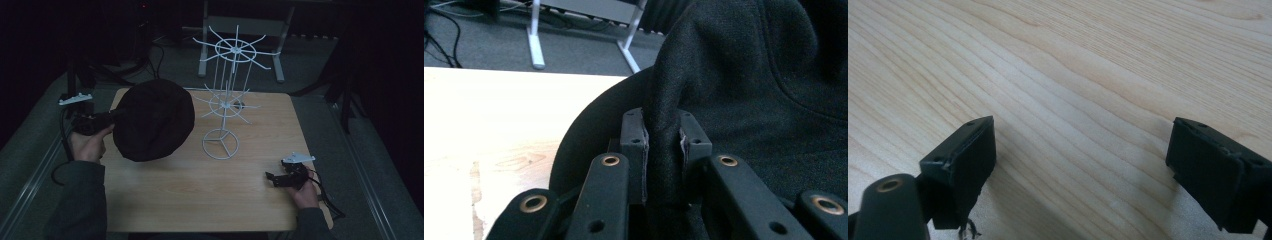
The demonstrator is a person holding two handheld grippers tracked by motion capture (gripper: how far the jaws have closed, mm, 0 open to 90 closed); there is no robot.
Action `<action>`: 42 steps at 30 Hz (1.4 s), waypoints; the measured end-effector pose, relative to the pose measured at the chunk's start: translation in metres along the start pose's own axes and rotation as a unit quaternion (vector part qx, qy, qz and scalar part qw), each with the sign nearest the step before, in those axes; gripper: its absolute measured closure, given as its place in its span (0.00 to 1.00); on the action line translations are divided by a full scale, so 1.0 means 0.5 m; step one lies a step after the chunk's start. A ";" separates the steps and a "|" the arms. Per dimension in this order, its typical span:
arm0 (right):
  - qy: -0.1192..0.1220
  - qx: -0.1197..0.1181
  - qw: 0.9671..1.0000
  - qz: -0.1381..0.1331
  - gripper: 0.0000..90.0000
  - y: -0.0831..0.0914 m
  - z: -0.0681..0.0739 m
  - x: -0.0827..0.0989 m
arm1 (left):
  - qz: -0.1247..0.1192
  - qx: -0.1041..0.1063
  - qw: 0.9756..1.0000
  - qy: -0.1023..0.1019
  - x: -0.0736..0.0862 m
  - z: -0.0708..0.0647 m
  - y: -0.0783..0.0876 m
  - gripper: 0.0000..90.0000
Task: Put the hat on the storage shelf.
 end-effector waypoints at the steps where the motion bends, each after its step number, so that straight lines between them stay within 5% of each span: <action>1: 0.000 0.000 1.000 0.000 0.14 0.000 0.000 0.000 | -0.001 0.001 1.000 0.001 -0.002 -0.002 0.000 0.88; 42: 0.001 0.000 1.000 0.001 0.14 0.000 0.000 0.000 | -0.046 0.061 0.997 0.028 -0.042 -0.041 0.005 0.87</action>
Point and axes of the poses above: each handheld gripper's, and its own axes: y roughly backward along the jaws, x roughly out of its underside, z roughly to its left, the point moved 3 cm from there along -y, roughly forward along the jaws, and after that the axes turned 10 degrees about z, right-handed, at the moved point
